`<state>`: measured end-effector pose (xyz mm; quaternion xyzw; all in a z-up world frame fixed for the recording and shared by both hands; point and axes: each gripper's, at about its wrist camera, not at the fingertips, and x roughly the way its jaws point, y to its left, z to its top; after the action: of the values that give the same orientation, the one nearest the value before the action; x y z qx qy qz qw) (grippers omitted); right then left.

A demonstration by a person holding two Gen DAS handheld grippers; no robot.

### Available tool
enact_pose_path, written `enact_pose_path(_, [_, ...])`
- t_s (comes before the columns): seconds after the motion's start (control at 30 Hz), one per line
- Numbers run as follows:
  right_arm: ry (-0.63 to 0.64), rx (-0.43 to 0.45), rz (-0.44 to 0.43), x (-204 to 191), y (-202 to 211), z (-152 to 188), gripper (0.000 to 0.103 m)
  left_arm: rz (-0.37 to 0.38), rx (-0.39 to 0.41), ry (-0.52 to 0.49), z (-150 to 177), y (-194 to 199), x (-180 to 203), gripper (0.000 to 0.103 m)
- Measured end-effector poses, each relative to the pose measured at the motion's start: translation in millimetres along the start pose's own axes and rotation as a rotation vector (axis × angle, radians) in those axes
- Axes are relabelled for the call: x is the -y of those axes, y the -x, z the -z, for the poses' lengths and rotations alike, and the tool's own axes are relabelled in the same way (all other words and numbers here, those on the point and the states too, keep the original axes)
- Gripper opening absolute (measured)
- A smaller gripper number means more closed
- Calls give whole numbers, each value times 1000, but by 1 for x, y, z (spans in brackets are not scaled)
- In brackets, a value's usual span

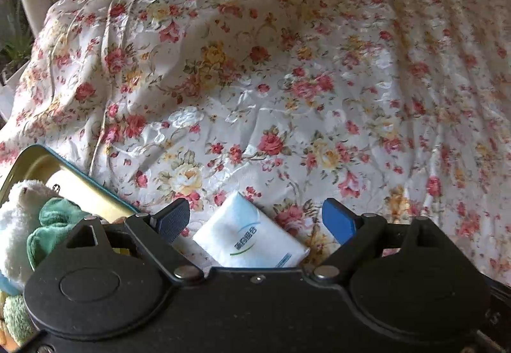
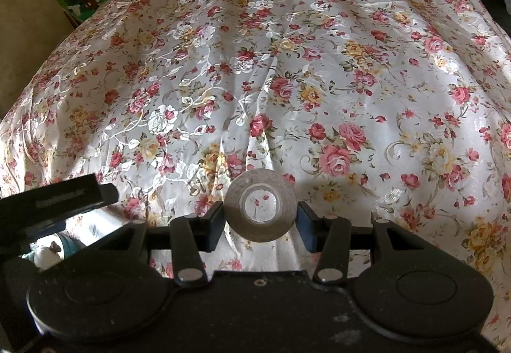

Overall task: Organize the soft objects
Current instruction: 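Lower left gripper onto the white tissue pack and close on it, then lift the tissue pack with left gripper and carry it toward the blue box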

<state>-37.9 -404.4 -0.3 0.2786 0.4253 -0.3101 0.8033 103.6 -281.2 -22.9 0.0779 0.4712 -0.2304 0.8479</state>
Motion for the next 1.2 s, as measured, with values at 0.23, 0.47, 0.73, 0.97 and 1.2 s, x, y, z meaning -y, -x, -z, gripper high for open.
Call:
enact_pose_path(0.23, [-12,-4,-5,2,0,0,47,66,2,-277,8,12,1,87])
enact_pose_path(0.47, [-13,-7,-7,2,1,0,47,42,-37,-507,29,6,4,87])
enact_pose_path(0.73, [-8,-8,-6,2,1,0,47,30,-80,-547,39,-10,9,87])
enact_pose_path(0.97, [-5,-4,4,3,1,-1,47,-23,-111,-570,50,-26,18,82])
enact_pose_path(1.2, [1,19,28,6,5,-3,47,11,-88,-491,42,-15,16,71])
